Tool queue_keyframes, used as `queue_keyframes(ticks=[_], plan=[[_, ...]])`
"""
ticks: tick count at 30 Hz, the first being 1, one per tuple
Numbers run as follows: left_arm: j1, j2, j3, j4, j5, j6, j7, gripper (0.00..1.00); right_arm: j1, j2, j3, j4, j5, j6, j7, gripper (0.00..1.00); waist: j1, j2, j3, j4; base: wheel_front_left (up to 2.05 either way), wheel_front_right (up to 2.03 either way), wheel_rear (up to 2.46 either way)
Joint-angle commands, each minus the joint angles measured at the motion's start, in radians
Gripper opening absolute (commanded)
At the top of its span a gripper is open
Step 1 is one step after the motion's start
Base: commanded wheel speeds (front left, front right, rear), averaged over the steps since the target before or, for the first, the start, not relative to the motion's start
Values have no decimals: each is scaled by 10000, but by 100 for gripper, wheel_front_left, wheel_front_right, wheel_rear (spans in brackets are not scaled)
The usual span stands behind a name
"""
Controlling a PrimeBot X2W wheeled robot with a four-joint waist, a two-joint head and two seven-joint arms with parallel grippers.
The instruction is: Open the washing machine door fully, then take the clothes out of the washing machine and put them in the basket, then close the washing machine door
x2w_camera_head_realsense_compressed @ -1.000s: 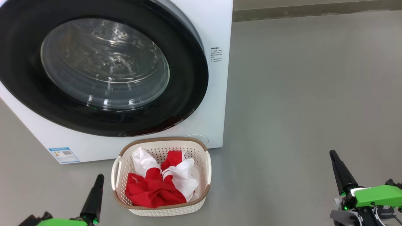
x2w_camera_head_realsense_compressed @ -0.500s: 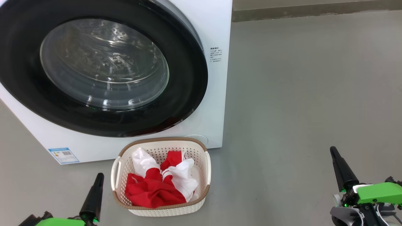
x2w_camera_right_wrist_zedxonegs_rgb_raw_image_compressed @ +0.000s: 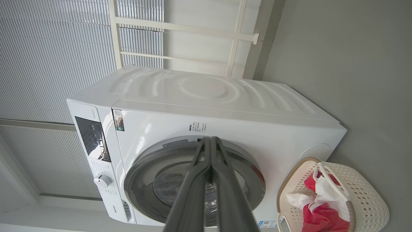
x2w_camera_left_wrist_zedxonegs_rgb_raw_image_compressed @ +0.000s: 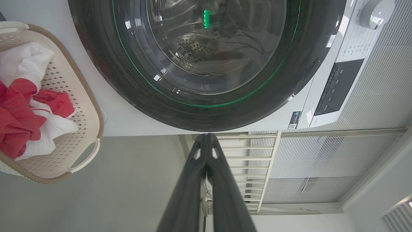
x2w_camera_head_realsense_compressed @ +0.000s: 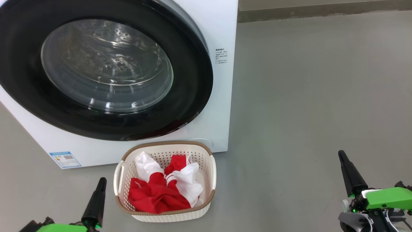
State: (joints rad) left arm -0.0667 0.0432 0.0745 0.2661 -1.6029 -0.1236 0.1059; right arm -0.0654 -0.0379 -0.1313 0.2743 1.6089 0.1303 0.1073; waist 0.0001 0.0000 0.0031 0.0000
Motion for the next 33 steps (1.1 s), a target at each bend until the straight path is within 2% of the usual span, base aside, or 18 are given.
queue_keyframes(ticks=[1, 33], plan=[[-411, 94, 370, -210, -76, -71, 54, 0, -425, -124, 169, -295, -7, 4, 64, 0, 0, 0, 0, 0, 0, 0, 0], [-413, 84, 384, -210, -64, -71, 65, 0, -425, -124, 172, -295, -5, 4, 61, 0, 0, 0, 0, 0, 0, 0, 0]])
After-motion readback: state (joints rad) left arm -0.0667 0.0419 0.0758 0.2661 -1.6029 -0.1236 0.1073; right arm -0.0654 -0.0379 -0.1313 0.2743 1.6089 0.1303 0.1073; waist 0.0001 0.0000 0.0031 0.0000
